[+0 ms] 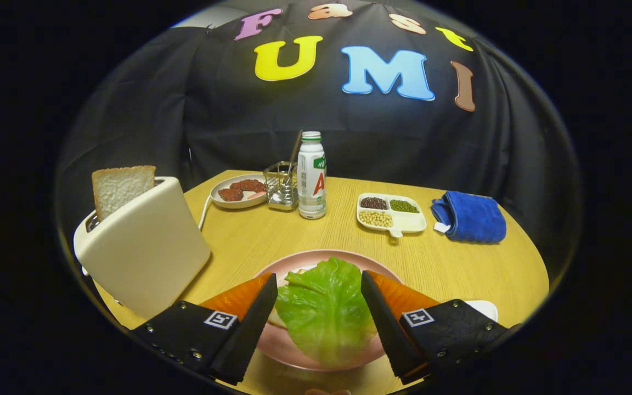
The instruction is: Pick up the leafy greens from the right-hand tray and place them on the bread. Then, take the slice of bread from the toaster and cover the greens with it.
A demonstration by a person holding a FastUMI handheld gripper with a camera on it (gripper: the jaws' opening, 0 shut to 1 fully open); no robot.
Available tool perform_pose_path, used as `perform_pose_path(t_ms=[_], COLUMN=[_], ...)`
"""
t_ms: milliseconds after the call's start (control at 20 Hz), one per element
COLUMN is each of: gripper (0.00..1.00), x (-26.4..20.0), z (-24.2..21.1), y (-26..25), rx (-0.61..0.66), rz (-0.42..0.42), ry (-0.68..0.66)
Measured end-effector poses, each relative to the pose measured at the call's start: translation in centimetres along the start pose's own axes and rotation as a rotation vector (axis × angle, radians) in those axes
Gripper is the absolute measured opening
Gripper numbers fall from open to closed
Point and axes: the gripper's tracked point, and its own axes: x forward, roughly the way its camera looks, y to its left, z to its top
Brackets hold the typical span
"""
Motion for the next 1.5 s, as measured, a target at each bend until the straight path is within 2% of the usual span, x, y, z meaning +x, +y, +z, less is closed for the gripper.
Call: perform_pose_path(t_ms=[150,350,550,850,1150,1500], gripper=[0.94,0.94,0.94,0.94,0.94,0.94], x=[-2.0,-4.8,-6.3,-7.4,-6.0,-2.6], z=[3.0,6.8,8.5,10.5,10.5,9.4], y=[2.7,8.6,14.3,20.6,24.2,24.2], rx=[-0.003,-0.016,-0.050,-0.062,-0.072,-0.066], rz=[0.023,0.124,0.217,0.308,0.325,0.259], ry=[-0.073,-0.178,-0.228,-0.264,-0.243,-0.180])
